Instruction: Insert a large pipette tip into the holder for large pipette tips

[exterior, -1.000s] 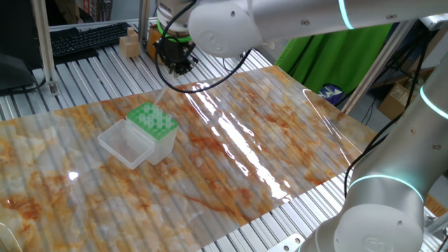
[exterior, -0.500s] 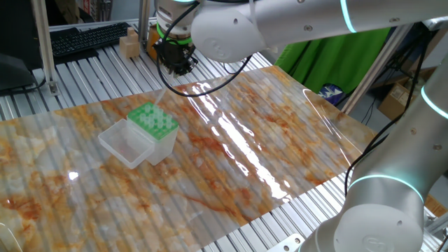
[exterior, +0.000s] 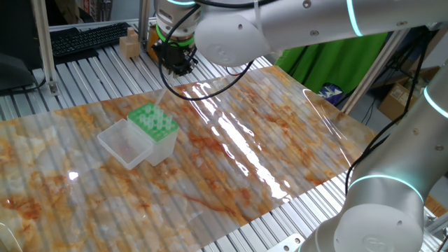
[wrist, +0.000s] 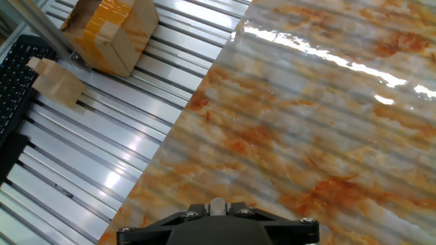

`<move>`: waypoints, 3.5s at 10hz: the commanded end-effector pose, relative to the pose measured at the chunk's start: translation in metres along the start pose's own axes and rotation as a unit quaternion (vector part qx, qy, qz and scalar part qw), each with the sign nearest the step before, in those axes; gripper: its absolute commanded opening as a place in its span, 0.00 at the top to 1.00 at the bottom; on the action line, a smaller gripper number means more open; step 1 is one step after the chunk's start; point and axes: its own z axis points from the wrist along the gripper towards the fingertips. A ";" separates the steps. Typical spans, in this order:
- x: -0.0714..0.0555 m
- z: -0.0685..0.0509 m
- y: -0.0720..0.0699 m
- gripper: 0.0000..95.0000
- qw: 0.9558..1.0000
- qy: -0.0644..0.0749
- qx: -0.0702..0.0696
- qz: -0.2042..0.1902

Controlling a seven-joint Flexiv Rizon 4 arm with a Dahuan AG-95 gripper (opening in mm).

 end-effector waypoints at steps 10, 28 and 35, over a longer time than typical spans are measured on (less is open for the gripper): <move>0.007 -0.002 -0.002 0.80 1.000 -0.025 0.001 -0.008; 0.007 -0.002 -0.002 0.80 1.000 -0.016 0.004 -0.008; 0.007 -0.002 -0.002 0.80 1.000 -0.016 0.004 -0.008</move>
